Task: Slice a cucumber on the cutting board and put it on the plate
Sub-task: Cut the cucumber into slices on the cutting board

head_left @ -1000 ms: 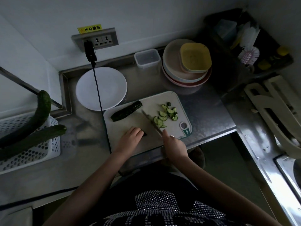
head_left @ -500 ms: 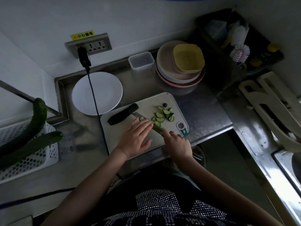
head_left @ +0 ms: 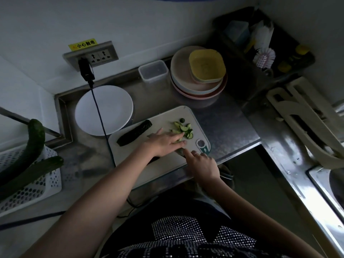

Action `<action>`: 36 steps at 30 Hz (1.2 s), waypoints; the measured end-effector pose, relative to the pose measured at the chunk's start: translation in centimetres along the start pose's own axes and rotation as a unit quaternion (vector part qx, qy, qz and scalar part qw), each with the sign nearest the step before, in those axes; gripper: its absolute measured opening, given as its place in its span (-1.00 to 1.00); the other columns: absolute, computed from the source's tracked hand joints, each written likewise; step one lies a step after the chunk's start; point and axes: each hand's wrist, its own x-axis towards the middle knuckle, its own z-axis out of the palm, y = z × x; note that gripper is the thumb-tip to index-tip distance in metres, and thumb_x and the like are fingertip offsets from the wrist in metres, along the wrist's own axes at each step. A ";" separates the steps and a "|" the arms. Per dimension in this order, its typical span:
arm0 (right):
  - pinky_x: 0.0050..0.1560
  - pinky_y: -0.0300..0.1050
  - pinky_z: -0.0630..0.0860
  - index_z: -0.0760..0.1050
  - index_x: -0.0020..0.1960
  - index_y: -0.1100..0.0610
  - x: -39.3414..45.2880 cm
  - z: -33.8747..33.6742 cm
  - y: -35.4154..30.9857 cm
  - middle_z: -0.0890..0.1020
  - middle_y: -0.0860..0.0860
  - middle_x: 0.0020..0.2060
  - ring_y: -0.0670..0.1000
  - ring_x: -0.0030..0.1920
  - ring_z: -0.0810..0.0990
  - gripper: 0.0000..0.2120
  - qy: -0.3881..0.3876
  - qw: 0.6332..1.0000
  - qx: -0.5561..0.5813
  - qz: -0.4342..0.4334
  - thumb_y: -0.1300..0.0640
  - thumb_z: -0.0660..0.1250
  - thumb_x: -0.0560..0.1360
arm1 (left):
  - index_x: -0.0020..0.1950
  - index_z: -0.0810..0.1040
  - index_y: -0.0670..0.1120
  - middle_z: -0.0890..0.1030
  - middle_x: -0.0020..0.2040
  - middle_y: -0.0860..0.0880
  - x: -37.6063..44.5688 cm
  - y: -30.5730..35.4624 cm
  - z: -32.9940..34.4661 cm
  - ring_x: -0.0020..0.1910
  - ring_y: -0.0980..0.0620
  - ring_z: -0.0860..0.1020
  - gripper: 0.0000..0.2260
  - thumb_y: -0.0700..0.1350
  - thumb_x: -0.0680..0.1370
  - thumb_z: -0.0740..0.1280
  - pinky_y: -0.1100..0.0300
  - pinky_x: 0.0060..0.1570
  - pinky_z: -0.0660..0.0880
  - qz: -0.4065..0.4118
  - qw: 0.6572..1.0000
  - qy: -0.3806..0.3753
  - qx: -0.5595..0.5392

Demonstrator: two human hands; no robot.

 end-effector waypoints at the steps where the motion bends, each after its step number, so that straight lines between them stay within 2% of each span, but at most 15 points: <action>1: -0.16 0.02 0.53 0.11 0.37 0.01 0.1 0.0 0.1 0.57 0.07 0.09 0.17 0.03 0.61 -0.62 0.006 1.000 0.003 0.003 0.19 0.11 0.60 | 0.53 0.08 0.16 0.13 0.53 0.04 0.2 -0.4 0.2 0.52 -0.06 -0.05 -0.39 0.38 0.53 -0.13 -0.11 0.46 -0.06 0.023 0.998 0.047 -0.021; 3: -0.23 -0.01 0.48 0.19 0.29 0.03 0.2 0.0 0.5 0.59 0.05 0.04 0.16 -0.03 0.63 -0.74 0.015 1.000 0.014 0.016 0.14 0.11 0.62 | 0.46 0.30 -0.07 0.28 0.47 -0.08 0.0 -1.2 0.6 0.48 -0.05 0.16 -0.45 0.21 0.60 -0.05 -0.03 0.44 0.09 0.062 0.972 0.213 -0.078; 5: -0.29 -0.02 0.44 0.31 0.18 0.07 0.1 0.1 0.9 0.61 0.07 -0.06 0.19 -0.14 0.63 -0.83 0.040 0.995 0.077 0.046 0.05 0.09 0.64 | 0.21 0.50 -0.21 0.52 0.20 -0.18 -0.7 -2.1 1.5 0.20 -0.14 0.46 -0.57 0.04 0.60 0.01 0.03 0.19 0.39 0.044 0.906 0.404 -0.120; 6: -0.30 -0.01 0.44 0.34 0.11 0.10 0.2 0.4 1.1 0.60 0.08 -0.13 0.20 -0.19 0.61 -0.84 0.050 0.987 0.139 0.068 0.03 0.10 0.63 | 0.10 0.51 -0.22 0.55 0.06 -0.17 -1.5 -2.6 1.9 0.05 -0.14 0.51 -0.62 -0.01 0.60 0.02 0.04 0.03 0.44 0.014 0.872 0.470 -0.139; 7: -0.30 0.00 0.44 0.35 0.03 0.12 0.2 0.6 1.1 0.58 0.09 -0.20 0.19 -0.24 0.58 -0.85 0.054 0.969 0.222 0.090 0.04 0.13 0.62 | 0.03 0.50 -0.23 0.55 -0.02 -0.16 -1.9 -3.3 2.6 -0.04 -0.14 0.51 -0.67 -0.05 0.60 0.04 0.04 -0.07 0.44 -0.017 0.853 0.499 -0.151; 9: -0.29 -0.04 0.40 0.32 -0.10 0.16 0.7 1.3 1.1 0.51 0.07 -0.30 0.04 -0.33 0.48 -0.86 0.048 0.910 0.390 0.131 0.12 0.18 0.60 | -0.04 0.47 -0.22 0.52 -0.10 -0.14 -2.7 -4.6 4.1 -0.13 -0.13 0.49 -0.77 -0.11 0.58 0.10 0.05 -0.17 0.43 -0.053 0.856 0.495 -0.143; 10: -0.29 -0.06 0.37 0.32 -0.13 0.18 0.9 1.5 1.1 0.47 0.05 -0.33 -0.01 -0.35 0.43 -0.84 0.045 0.890 0.431 0.138 0.16 0.19 0.59 | -0.06 0.46 -0.21 0.51 -0.13 -0.13 -2.9 -5.2 4.9 -0.17 -0.13 0.48 -0.79 -0.11 0.56 0.12 0.06 -0.22 0.43 -0.057 0.868 0.477 -0.127; 11: -0.29 -0.07 0.34 0.31 -0.16 0.18 1.2 1.7 1.1 0.44 0.04 -0.35 -0.03 -0.36 0.39 -0.83 0.036 0.886 0.442 0.133 0.17 0.20 0.59 | -0.09 0.45 -0.20 0.50 -0.16 -0.12 -3.2 -5.6 5.7 -0.20 -0.13 0.49 -0.79 -0.08 0.54 0.13 0.06 -0.26 0.44 -0.054 0.883 0.455 -0.104; 15: -0.22 -0.01 0.40 0.28 -0.16 0.12 1.8 2.0 0.3 0.47 0.05 -0.32 0.07 -0.26 0.47 -0.84 -0.048 0.916 0.394 0.059 0.17 0.19 0.59 | -0.11 0.47 -0.15 0.50 -0.19 -0.08 -4.4 -6.0 9.1 -0.22 -0.10 0.51 -0.74 0.04 0.45 0.21 0.09 -0.30 0.47 -0.048 0.930 0.364 -0.016; 18: -0.21 0.01 0.41 0.28 -0.14 0.11 2.2 2.0 -0.1 0.52 0.11 -0.28 0.14 -0.24 0.51 -0.85 -0.070 0.926 0.367 0.048 0.15 0.18 0.59 | -0.05 0.52 -0.17 0.53 -0.15 -0.10 -5.0 -6.0 10.5 -0.17 -0.14 0.54 -0.73 -0.10 0.34 0.48 0.08 -0.29 0.48 -0.056 0.942 0.331 0.019; 21: -0.18 0.08 0.46 0.26 -0.12 0.07 2.2 1.8 0.8 0.54 0.14 -0.25 0.19 -0.19 0.54 -0.86 -0.050 0.932 0.346 0.091 0.12 0.17 0.60 | -0.04 0.53 -0.17 0.54 -0.14 -0.12 -4.8 -6.1 10.7 -0.18 -0.16 0.55 -0.66 -0.23 0.25 0.54 0.06 -0.30 0.50 -0.068 0.939 0.335 0.032; 24: -0.18 0.07 0.46 0.26 -0.10 0.08 2.2 1.6 1.4 0.54 0.16 -0.22 0.23 -0.16 0.55 -0.87 -0.036 0.937 0.326 0.120 0.11 0.15 0.61 | -0.03 0.52 -0.18 0.53 -0.13 -0.16 -4.5 -6.1 10.8 -0.17 -0.18 0.53 -0.67 -0.28 0.27 0.53 0.01 -0.26 0.52 -0.063 0.941 0.331 0.024; 30: -0.26 0.07 0.46 0.29 -0.04 0.12 1.7 0.6 -1.1 0.53 0.18 -0.28 0.25 -0.22 0.55 -0.88 -0.007 0.941 0.325 0.092 0.08 0.14 0.62 | 0.00 0.53 -0.20 0.56 -0.09 -0.16 -4.8 -6.6 11.1 -0.12 -0.17 0.54 -0.66 -0.33 0.29 0.52 0.04 -0.14 0.55 -0.026 0.936 0.351 0.003; 34: -0.27 0.12 0.48 0.25 -0.07 0.08 1.1 0.4 -2.6 0.57 0.23 -0.26 0.28 -0.23 0.56 -0.85 -0.029 0.958 0.282 0.047 0.04 0.13 0.62 | 0.00 0.52 -0.19 0.54 -0.10 -0.15 -5.0 -6.8 11.6 -0.11 -0.16 0.51 -0.66 -0.32 0.29 0.53 0.04 -0.19 0.55 -0.020 0.931 0.365 0.007; 36: -0.27 0.06 0.46 0.28 0.00 0.11 1.0 0.4 -3.2 0.58 0.21 -0.21 0.29 -0.19 0.58 -0.86 -0.045 0.970 0.238 0.026 0.03 0.09 0.63 | 0.01 0.50 -0.18 0.52 -0.08 -0.15 -5.1 -6.8 11.7 -0.10 -0.16 0.47 -0.64 -0.31 0.28 0.52 0.02 -0.22 0.53 -0.024 0.926 0.375 0.018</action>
